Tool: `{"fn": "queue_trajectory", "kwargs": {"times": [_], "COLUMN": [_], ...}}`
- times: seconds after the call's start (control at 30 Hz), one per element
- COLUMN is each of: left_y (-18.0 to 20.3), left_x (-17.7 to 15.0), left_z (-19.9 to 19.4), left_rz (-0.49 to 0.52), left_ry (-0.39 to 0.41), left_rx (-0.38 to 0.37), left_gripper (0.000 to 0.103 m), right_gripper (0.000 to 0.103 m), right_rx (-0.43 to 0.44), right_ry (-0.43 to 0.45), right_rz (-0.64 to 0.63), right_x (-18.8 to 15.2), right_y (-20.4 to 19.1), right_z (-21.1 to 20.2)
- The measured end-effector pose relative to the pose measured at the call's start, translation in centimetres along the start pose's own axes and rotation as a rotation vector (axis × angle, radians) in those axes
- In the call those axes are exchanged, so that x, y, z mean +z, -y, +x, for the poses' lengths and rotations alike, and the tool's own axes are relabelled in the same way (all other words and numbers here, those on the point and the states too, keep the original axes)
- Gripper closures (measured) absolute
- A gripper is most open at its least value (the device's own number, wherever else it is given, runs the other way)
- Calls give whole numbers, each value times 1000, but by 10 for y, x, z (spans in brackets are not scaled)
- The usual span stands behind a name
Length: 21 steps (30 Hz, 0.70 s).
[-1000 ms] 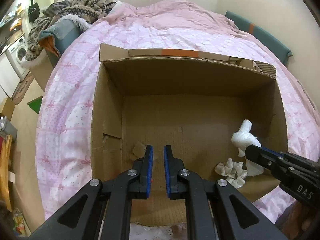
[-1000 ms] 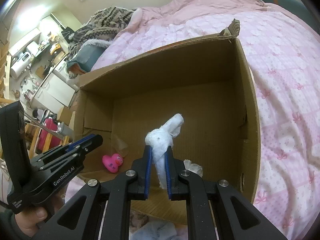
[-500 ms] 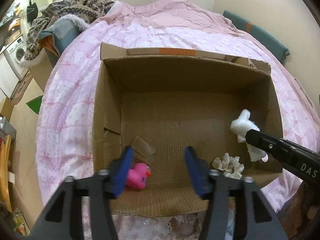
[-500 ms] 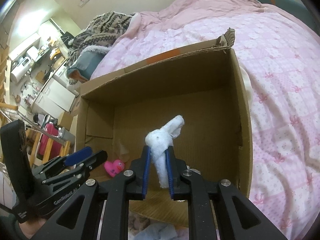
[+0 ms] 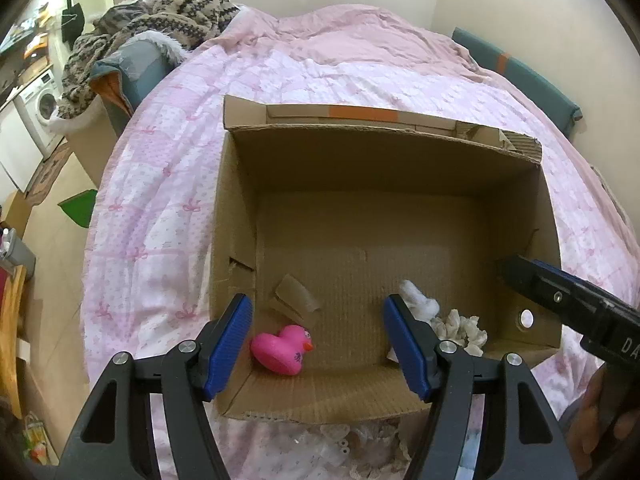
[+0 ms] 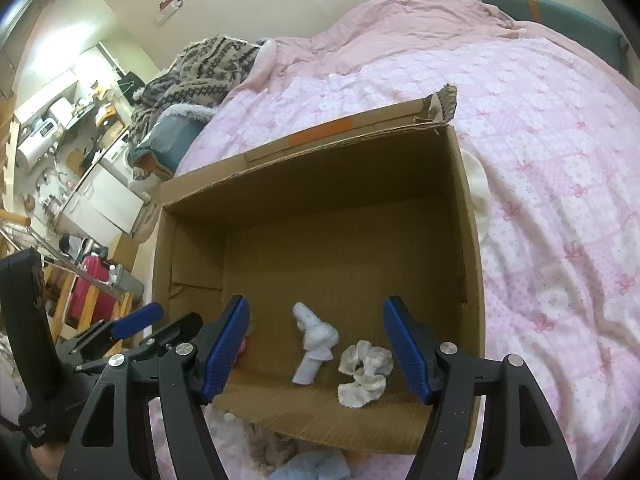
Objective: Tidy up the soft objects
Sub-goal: 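Open both tools and withdraw them from the box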
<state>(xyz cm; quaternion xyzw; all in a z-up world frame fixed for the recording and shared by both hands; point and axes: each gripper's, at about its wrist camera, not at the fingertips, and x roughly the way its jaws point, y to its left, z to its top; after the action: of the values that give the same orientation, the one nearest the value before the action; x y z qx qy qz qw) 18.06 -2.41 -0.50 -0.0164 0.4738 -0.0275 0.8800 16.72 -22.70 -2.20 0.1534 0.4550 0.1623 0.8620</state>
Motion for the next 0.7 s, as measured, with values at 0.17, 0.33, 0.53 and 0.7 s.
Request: {"fn": "queue_trajectory", "kwargs": {"times": [0.17,0.33,0.53,0.7], "left_y": [-2,-8,-17,-21], "left_x": [-4,-12,-28,-40], "left_z": [-12,-24,-35,-44], "left_rz": [1,5,-27,-40], "left_ry": [10,13,-8,-14], "left_rx": [7,15,21,31], "left_gripper": [38,38,38,38], "right_gripper": [30,30,30,30], "right_rx": [-13,-22,-22,-17], "right_ry": [-1,-2,-16,-24], "right_rz": [-5,2,7,10], "right_x": [-8,-12,-25,-34], "right_y": [-2,-5,-6,-9], "right_z": [-11,-19,-32,-42]}}
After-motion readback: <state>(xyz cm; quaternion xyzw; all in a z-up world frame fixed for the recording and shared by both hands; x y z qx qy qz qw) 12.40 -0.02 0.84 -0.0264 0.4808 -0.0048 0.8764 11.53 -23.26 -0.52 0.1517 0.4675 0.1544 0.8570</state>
